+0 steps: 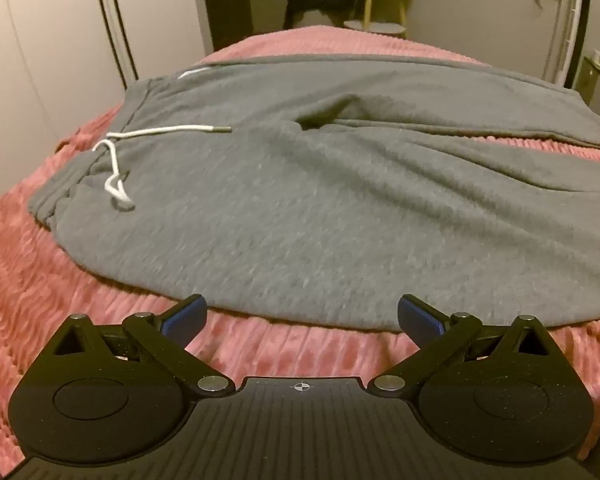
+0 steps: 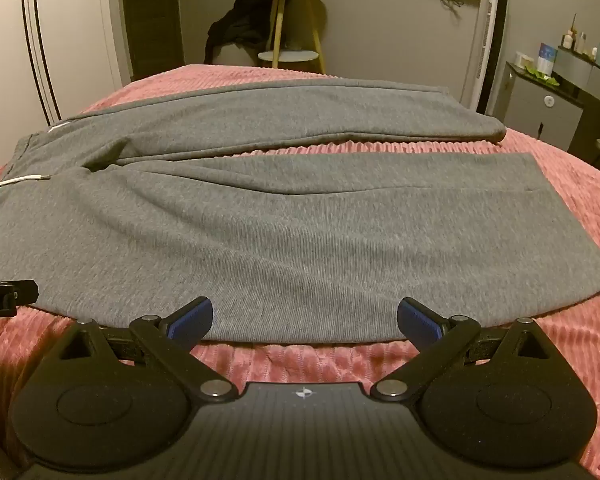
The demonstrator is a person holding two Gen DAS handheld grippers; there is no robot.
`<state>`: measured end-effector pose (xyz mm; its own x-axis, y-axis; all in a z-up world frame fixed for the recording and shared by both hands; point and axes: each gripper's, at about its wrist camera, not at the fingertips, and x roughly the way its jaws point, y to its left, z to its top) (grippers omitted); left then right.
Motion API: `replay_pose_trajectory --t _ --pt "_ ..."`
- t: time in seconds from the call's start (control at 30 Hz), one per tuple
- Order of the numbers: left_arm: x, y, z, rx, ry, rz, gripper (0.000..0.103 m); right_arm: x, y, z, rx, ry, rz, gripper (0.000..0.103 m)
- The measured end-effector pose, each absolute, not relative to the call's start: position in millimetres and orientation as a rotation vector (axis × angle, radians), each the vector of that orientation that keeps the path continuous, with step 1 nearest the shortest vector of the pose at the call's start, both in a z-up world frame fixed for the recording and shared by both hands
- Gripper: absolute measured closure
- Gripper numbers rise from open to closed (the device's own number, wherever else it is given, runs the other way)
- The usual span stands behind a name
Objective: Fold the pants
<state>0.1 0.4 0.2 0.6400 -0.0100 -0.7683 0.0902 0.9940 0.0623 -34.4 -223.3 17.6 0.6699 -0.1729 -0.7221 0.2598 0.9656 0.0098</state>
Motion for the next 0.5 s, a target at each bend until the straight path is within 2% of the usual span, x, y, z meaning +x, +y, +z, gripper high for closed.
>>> replay_pose_trajectory --t 0.5 --pt "-1.4 7.0 -4.4 0.099 0.888 -0.053 0.0 -33.6 -220.8 17.5 0.114 0.801 -0.245 0.004"
